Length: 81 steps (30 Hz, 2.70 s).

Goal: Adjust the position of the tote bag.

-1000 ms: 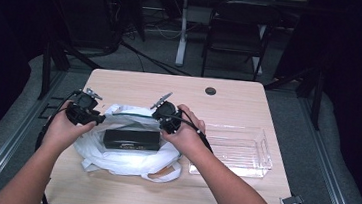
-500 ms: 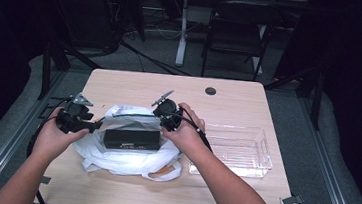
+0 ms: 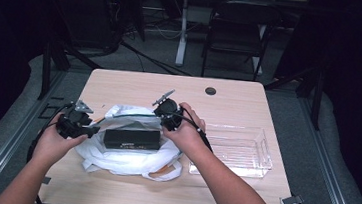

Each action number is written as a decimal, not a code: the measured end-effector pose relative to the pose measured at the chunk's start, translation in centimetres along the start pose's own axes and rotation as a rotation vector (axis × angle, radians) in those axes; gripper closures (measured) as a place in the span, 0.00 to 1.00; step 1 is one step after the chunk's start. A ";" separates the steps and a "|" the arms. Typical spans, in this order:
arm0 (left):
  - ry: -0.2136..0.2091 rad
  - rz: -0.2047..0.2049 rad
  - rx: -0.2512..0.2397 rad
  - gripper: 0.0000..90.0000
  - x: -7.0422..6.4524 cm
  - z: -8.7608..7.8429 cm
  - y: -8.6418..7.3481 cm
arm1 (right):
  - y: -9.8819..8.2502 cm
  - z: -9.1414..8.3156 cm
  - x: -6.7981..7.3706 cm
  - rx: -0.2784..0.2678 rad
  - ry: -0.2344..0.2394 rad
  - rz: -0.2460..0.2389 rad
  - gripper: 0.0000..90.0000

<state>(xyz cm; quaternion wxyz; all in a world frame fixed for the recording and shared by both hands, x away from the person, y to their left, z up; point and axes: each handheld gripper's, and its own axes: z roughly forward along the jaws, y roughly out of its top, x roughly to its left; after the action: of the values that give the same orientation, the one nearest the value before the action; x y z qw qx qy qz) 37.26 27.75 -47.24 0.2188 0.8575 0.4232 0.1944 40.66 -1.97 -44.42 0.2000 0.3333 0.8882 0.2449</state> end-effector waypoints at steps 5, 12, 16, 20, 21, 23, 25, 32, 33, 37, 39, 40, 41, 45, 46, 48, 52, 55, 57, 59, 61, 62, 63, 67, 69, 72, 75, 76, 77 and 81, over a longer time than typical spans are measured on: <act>0.006 0.003 0.015 0.86 0.0 0.1 0.1 | -0.1 0.0 0.0 0.004 0.005 0.001 0.91; -0.004 -0.031 0.029 0.96 0.1 0.1 1.0 | -0.1 0.2 -0.1 -0.004 0.005 0.018 0.91; -0.011 -0.063 0.029 0.97 0.4 0.4 1.3 | -0.1 0.3 -0.2 -0.001 0.000 0.020 0.91; -0.013 -0.086 0.033 0.98 0.5 0.8 1.5 | -0.1 0.6 -0.2 -0.007 -0.011 0.027 0.91; -0.018 -0.088 0.037 0.98 0.6 0.8 1.5 | -0.1 0.7 -0.3 -0.003 -0.013 0.021 0.91; -0.024 -0.087 0.049 0.98 0.7 1.0 1.6 | -0.1 0.8 -0.3 -0.010 -0.021 0.025 0.91; -0.020 -0.088 0.052 0.98 0.7 1.3 1.7 | -0.1 1.0 -0.3 -0.014 -0.027 0.032 0.91; -0.020 -0.092 0.063 0.98 0.7 1.5 2.0 | 0.0 1.6 -0.6 -0.003 -0.048 0.034 0.91; -0.018 -0.089 0.065 0.98 0.7 1.5 2.1 | -0.1 1.7 -0.6 -0.003 -0.054 0.038 0.91; -0.007 -0.090 0.068 0.98 0.6 1.6 2.5 | -0.1 2.0 -0.8 -0.006 -0.058 0.050 0.91; -0.001 -0.094 0.065 0.98 0.6 1.7 2.6 | -0.2 2.1 -0.9 0.006 -0.064 0.044 0.91; 0.002 -0.098 0.065 0.98 0.6 1.7 2.7 | -0.2 2.3 -1.0 0.001 -0.064 0.048 0.91; 0.000 -0.099 0.068 0.98 0.6 1.8 2.7 | -0.2 2.3 -1.0 0.006 -0.067 0.048 0.91; 0.008 -0.108 0.069 0.98 0.5 2.1 2.9 | -0.2 2.7 -1.3 0.011 -0.069 0.066 0.91; 0.010 -0.110 0.071 0.98 0.5 2.1 2.9 | -0.2 2.7 -1.3 0.013 -0.071 0.067 0.91; 0.007 -0.113 0.074 0.98 0.6 2.2 3.0 | -0.2 2.8 -1.4 0.016 -0.072 0.067 0.91; 0.006 -0.116 0.078 0.98 0.7 2.2 3.0 | -0.2 3.0 -1.4 0.014 -0.071 0.079 0.91; 0.006 -0.114 0.078 0.98 0.6 2.4 3.1 | -0.2 3.2 -1.6 0.021 -0.065 0.092 0.91; 0.007 -0.113 0.084 0.98 0.6 2.4 3.2 | -0.2 3.3 -1.7 0.023 -0.059 0.103 0.91; 0.006 -0.116 0.086 0.98 0.6 2.5 3.2 | -0.2 3.4 -1.8 0.022 -0.052 0.114 0.91; 0.005 -0.115 0.089 0.98 0.6 2.5 3.4 | -0.2 3.4 -1.9 0.029 -0.049 0.115 0.91; 0.002 -0.119 0.089 0.98 0.7 2.5 3.4 | -0.2 3.5 -1.9 0.030 -0.050 0.118 0.91; 0.000 -0.126 0.091 0.98 0.7 2.5 3.4 | -0.2 3.5 -2.0 0.030 -0.048 0.120 0.91; -0.009 -0.151 0.090 0.98 1.1 2.8 3.6 | -0.2 3.8 -2.1 0.031 -0.043 0.134 0.91; -0.006 -0.163 0.088 0.98 1.1 3.0 3.8 | -0.3 4.0 -2.1 0.024 -0.046 0.143 0.91; -0.002 -0.170 0.095 0.98 1.1 3.2 3.9 | -0.3 4.2 -2.2 0.034 -0.046 0.141 0.91; -0.004 -0.176 0.099 0.98 1.2 3.5 4.0 | -0.4 4.5 -2.2 0.035 -0.048 0.145 0.91; -0.003 -0.173 0.104 0.98 1.3 3.6 4.0 | -0.4 4.5 -2.2 0.039 -0.050 0.141 0.91; -0.002 -0.175 0.105 0.98 1.3 3.6 4.0 | -0.4 4.7 -2.2 0.031 -0.051 0.150 0.91; 0.001 -0.175 0.116 0.98 1.3 4.0 4.1 | -0.4 4.8 -2.3 0.052 -0.054 0.134 0.91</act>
<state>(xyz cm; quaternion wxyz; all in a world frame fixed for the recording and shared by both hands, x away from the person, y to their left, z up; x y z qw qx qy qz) 42.70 25.72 -48.12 0.1845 0.8283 0.5073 0.1501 44.58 -2.37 -48.05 0.1984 0.4036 0.8642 0.2256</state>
